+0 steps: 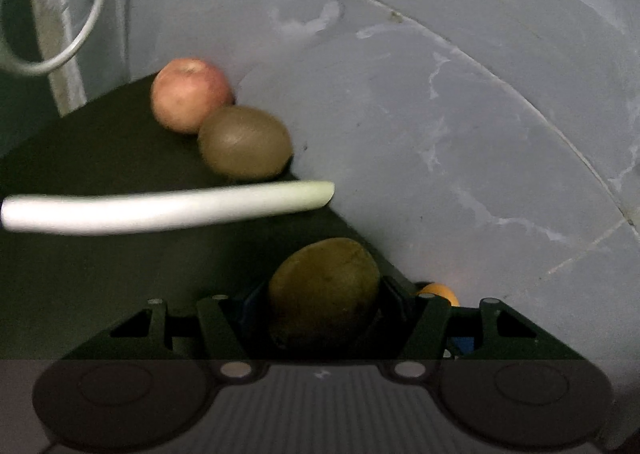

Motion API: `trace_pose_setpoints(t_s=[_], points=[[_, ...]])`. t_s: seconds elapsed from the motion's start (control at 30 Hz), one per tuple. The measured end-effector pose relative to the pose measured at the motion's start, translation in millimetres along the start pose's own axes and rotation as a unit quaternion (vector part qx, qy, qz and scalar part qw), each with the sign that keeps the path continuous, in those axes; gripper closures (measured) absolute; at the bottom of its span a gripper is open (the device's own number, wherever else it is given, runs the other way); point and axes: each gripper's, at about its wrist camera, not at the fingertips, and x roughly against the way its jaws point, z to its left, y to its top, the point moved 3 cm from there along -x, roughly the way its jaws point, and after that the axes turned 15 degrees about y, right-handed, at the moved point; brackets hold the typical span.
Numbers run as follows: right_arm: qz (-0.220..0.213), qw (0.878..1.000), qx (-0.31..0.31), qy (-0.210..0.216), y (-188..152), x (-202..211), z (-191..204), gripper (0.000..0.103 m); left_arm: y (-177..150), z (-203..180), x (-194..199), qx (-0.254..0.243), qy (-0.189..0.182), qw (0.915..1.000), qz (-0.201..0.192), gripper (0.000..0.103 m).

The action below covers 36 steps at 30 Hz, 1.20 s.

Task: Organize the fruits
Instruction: 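Grasp the brown kiwi with the left tool while the right tool grasps the mandarin, then carry the kiwi with the left tool while the right tool carries the mandarin into the tray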

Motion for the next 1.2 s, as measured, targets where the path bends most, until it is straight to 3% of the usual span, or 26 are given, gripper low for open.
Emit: trace_pose_setpoints(t_s=[0.4,0.73,0.9,1.2], points=[[0.034,0.997,0.027,0.058,-25.1,45.2,3.4,0.069,-60.7,26.1,31.5,0.083,-0.020,0.9961,0.024,0.039],[0.038,0.992,0.046,0.115,-40.2,98.1,33.9,0.069,-110.3,66.9,80.5,0.133,-0.028,0.9907,-0.009,0.039],[0.042,0.985,0.068,0.153,-48.1,118.9,58.7,0.069,-132.5,93.2,109.9,0.154,-0.014,0.9874,-0.034,0.039],[0.058,0.970,0.112,0.207,-69.4,147.4,98.5,0.069,-161.1,149.7,133.4,0.208,0.034,0.9767,-0.040,0.038]])
